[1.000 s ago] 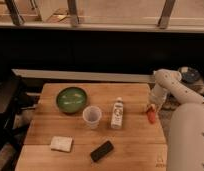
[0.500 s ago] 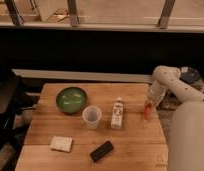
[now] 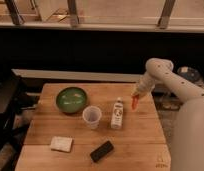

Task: Place the pepper in the ceramic bowl

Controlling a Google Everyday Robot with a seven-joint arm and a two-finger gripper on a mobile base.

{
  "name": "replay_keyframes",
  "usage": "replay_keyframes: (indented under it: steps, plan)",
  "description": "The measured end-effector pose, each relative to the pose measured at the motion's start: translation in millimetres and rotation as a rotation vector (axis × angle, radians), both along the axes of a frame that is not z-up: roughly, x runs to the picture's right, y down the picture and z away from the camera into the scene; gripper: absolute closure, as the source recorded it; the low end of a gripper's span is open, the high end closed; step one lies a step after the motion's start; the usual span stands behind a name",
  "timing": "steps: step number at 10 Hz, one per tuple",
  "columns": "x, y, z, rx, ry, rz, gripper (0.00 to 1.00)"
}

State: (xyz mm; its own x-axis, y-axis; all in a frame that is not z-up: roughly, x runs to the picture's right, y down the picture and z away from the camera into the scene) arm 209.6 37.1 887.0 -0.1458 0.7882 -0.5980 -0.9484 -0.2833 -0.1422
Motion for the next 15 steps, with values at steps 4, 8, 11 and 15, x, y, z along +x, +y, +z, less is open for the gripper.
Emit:
replay_keyframes:
  steps: [4,8,11,15]
  plan:
    - [-91.8,-42.2,-13.6,0.081,-0.161,0.006,1.00]
    - [-90.9,-42.1,-13.5,0.081,-0.159,0.007,1.00]
    - [-88.7,-41.8,-13.3,0.083,-0.156,0.006,1.00]
    - [-149.9,-82.9,-17.6,0.191,-0.219,-0.033,1.00]
